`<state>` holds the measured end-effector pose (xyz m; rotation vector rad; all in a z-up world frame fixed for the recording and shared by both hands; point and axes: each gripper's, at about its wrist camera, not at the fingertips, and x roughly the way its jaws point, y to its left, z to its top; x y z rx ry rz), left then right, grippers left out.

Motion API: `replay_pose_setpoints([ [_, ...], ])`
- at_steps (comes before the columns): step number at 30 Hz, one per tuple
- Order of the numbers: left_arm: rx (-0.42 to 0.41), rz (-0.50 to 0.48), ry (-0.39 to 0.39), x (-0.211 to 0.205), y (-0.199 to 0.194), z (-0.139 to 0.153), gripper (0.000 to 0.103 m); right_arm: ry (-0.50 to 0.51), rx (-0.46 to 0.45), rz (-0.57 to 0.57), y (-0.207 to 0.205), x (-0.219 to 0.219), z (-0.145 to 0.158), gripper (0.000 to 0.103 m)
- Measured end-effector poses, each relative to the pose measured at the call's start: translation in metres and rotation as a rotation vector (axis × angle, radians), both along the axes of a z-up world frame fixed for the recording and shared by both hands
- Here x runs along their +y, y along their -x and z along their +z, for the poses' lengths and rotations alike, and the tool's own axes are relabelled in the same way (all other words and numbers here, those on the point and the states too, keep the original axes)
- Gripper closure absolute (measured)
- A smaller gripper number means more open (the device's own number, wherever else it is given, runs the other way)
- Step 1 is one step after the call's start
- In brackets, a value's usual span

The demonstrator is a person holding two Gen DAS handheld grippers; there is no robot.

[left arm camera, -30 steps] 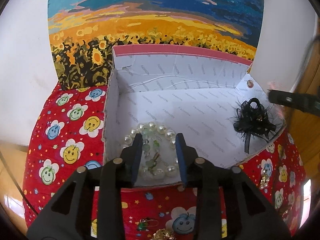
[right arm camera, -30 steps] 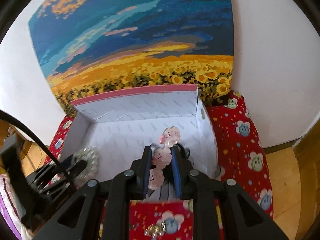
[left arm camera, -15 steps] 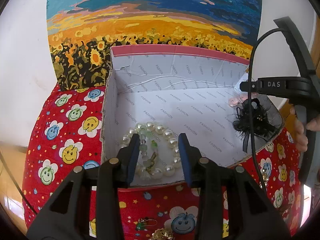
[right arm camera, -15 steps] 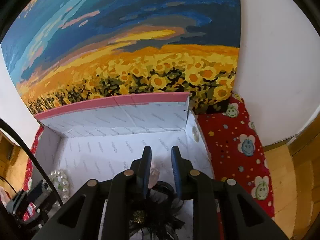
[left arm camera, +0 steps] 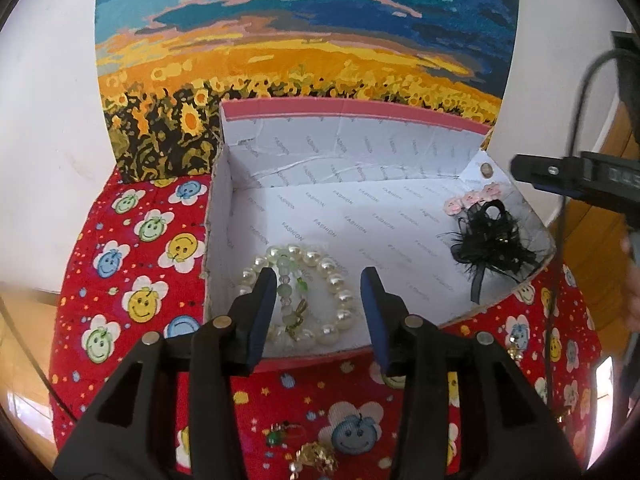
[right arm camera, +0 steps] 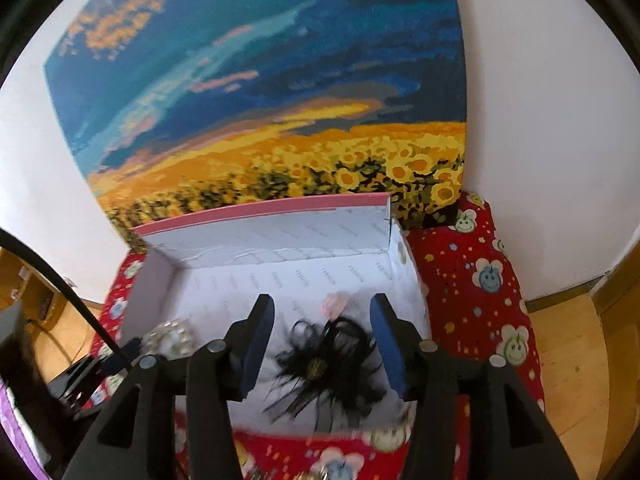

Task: Organize jewelry
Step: 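Withdraw both tools from the box toward the remaining jewelry, then close the right tool on the brown-strap watch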

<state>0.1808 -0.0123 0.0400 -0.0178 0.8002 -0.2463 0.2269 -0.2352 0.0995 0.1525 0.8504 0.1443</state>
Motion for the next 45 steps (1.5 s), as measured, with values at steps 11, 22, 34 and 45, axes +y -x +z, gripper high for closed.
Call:
replay_pose_setpoints([
  [11, -0.003, 0.024, 0.019, 0.018, 0.05, 0.022, 0.064, -0.029, -0.031, 0.079, 0.077, 0.011, 0.027, 0.049],
  [22, 0.027, 0.035, 0.046, 0.032, 0.108, 0.022, 0.06, -0.012, 0.041, 0.081, 0.142, 0.022, 0.0, 0.049],
  [34, 0.106, 0.094, 0.037, 0.047, 0.151, -0.005, 0.06, 0.036, 0.097, 0.057, 0.188, 0.02, -0.045, 0.049],
  [45, 0.135, 0.145, 0.02, 0.051, 0.167, -0.016, 0.06, 0.096, 0.092, 0.025, 0.199, 0.018, -0.068, 0.04],
])
